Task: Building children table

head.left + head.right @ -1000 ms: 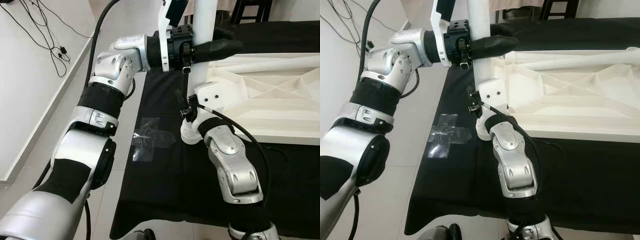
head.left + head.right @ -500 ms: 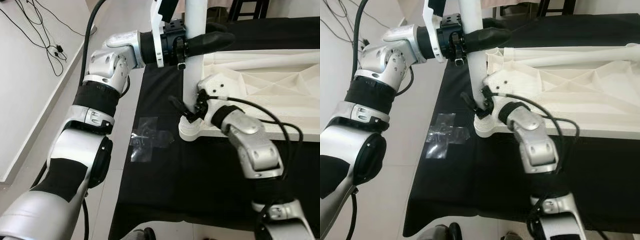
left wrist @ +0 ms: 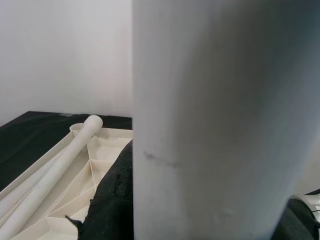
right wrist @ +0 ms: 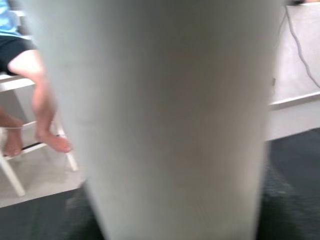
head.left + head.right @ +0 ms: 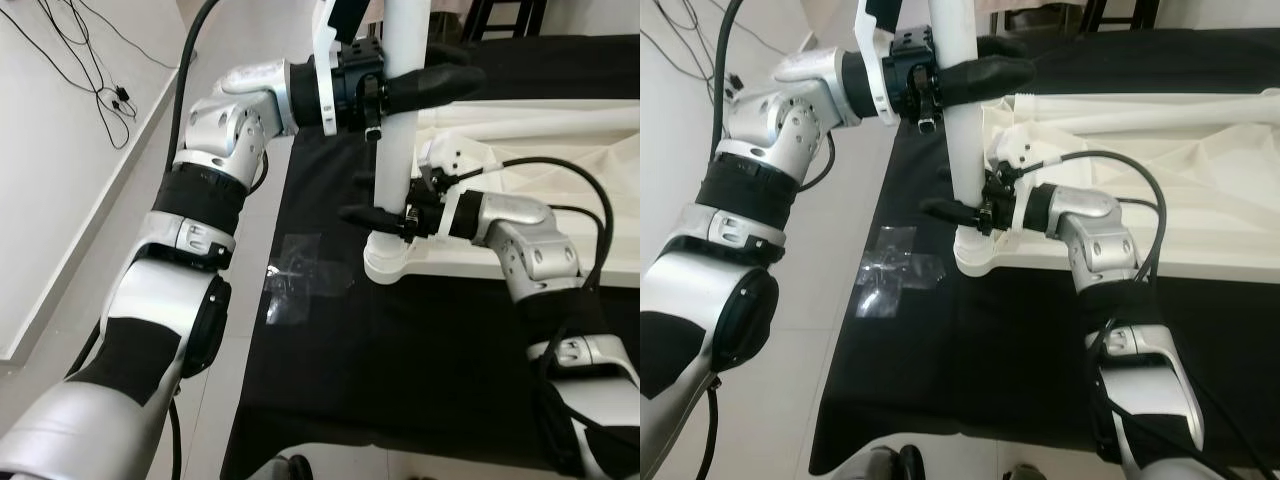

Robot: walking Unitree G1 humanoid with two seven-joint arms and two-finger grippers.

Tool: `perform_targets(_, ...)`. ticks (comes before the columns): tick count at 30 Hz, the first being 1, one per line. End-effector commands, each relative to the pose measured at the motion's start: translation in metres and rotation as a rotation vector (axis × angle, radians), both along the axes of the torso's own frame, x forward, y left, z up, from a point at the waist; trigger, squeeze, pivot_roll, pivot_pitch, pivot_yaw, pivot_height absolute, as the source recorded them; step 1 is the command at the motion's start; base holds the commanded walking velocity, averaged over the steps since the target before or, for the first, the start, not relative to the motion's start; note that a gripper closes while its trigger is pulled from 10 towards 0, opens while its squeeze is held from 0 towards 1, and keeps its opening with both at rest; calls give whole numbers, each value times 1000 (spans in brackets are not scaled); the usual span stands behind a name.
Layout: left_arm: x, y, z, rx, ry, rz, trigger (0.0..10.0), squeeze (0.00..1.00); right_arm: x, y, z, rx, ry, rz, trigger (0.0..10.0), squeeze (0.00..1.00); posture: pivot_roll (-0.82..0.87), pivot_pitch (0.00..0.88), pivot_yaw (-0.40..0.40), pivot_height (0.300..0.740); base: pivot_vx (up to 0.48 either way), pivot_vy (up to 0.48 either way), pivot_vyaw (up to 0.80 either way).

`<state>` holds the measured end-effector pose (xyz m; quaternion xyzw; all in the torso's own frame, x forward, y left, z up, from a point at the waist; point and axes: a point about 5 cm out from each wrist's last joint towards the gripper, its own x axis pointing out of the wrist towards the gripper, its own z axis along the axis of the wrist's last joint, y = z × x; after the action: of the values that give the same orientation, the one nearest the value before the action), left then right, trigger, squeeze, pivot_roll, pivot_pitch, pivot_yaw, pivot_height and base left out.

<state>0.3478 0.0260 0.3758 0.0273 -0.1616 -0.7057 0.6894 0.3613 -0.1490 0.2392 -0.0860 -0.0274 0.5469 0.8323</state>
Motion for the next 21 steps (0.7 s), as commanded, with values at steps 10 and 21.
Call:
perform_targets(10,-8,-18,-6,24,-24,-75,10000,0,7,0,1,78,-13,-7,0,0,7,165,86,740,0,0,0)
perform_targets(21,-4,-19,-5,7,16,-50,10000,1000,5,-6,-3,79,-53,-113,0,0,-5,169,88,740,0,0,0)
